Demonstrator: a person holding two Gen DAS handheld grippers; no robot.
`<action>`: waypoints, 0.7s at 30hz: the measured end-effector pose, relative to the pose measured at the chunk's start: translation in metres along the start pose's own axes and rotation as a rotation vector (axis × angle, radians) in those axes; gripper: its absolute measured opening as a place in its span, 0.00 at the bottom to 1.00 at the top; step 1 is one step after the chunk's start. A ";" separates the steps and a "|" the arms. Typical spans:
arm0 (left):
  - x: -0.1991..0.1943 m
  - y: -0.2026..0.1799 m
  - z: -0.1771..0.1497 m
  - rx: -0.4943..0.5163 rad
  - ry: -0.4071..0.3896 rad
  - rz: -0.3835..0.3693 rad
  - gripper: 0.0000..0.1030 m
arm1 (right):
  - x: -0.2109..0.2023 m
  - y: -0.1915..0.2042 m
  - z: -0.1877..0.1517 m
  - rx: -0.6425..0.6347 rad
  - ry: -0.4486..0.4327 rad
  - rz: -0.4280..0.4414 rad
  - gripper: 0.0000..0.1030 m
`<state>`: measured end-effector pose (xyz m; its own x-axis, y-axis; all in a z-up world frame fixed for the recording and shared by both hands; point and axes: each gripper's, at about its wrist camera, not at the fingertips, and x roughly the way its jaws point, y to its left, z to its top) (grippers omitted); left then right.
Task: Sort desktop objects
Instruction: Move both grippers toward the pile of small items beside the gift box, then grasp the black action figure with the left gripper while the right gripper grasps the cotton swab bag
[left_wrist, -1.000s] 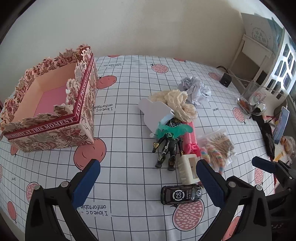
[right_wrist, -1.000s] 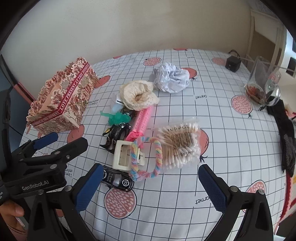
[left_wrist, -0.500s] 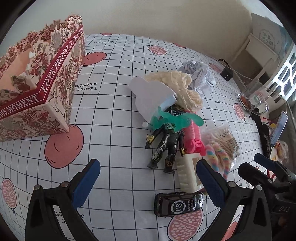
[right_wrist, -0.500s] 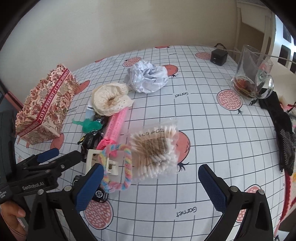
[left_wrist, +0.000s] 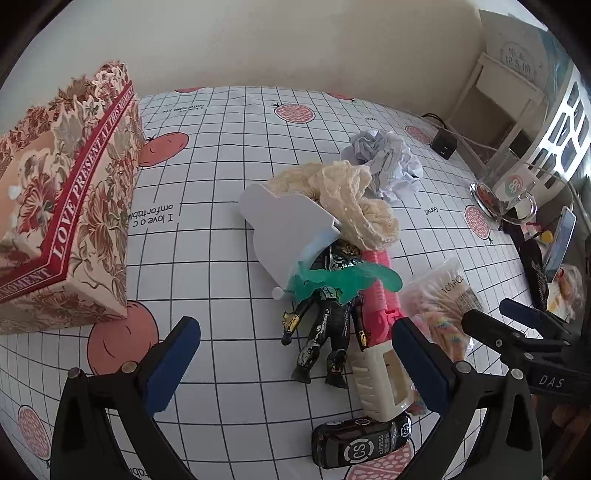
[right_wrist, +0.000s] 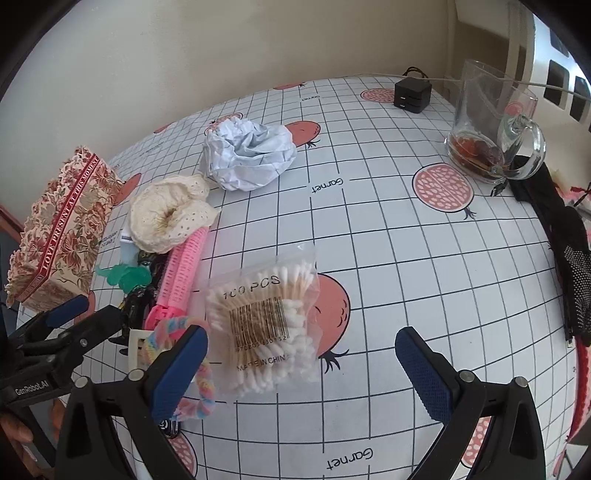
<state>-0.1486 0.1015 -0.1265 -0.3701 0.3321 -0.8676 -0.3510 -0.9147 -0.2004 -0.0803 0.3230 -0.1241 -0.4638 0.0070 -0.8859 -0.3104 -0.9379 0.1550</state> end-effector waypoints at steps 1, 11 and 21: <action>0.004 -0.001 0.000 0.005 0.021 -0.013 1.00 | 0.002 0.002 0.000 -0.006 0.005 0.001 0.98; 0.023 0.004 0.006 -0.001 0.058 0.014 1.00 | 0.019 0.011 -0.002 -0.025 0.021 -0.021 0.91; 0.034 0.002 0.006 0.020 0.059 0.061 1.00 | 0.026 0.027 -0.002 -0.122 0.001 -0.131 0.91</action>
<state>-0.1673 0.1126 -0.1539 -0.3407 0.2612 -0.9032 -0.3467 -0.9278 -0.1376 -0.0994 0.2973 -0.1439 -0.4249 0.1317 -0.8956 -0.2653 -0.9640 -0.0159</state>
